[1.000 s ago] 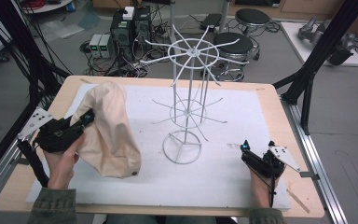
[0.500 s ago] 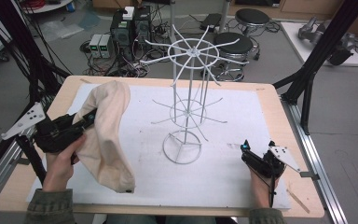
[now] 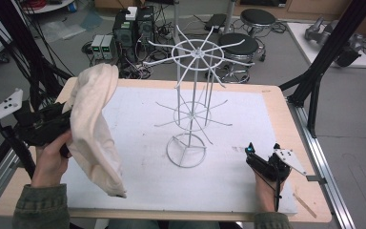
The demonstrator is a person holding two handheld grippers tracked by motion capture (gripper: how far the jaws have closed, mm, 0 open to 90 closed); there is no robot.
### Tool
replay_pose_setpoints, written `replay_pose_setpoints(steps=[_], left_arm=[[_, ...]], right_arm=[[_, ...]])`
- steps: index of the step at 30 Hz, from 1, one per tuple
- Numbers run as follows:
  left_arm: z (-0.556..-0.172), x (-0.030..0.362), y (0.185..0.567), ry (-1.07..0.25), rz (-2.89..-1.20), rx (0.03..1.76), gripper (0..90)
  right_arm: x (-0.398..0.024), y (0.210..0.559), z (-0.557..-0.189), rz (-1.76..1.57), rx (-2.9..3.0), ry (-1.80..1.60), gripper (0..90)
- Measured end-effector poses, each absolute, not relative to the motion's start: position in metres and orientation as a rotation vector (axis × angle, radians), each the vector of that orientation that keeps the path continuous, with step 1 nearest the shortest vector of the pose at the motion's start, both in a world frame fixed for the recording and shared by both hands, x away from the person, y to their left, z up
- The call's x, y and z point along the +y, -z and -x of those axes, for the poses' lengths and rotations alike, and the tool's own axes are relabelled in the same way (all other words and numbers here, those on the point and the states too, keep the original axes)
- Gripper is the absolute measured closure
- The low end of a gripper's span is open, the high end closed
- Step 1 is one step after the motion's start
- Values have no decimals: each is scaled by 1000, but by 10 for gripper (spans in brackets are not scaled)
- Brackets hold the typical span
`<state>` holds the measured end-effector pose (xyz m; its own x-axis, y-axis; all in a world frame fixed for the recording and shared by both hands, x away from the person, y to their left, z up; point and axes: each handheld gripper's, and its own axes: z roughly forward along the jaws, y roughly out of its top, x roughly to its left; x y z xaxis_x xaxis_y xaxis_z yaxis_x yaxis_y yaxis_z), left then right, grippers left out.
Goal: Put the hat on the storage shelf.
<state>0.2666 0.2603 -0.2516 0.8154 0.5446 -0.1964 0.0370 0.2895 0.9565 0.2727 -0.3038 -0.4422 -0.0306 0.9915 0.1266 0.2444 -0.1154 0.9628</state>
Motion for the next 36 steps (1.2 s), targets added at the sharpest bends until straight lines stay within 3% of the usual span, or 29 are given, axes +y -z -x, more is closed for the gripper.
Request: replay_pose_setpoints(steps=[24,36], left_arm=[[-278,246,168,-379,-1228,494,779],[-303,223,157,-379,-1242,530,779]], right_arm=[[-300,442,-272,-1442,1385,-1228,46],[-298,441,-272,-1432,1390,-1236,46]])
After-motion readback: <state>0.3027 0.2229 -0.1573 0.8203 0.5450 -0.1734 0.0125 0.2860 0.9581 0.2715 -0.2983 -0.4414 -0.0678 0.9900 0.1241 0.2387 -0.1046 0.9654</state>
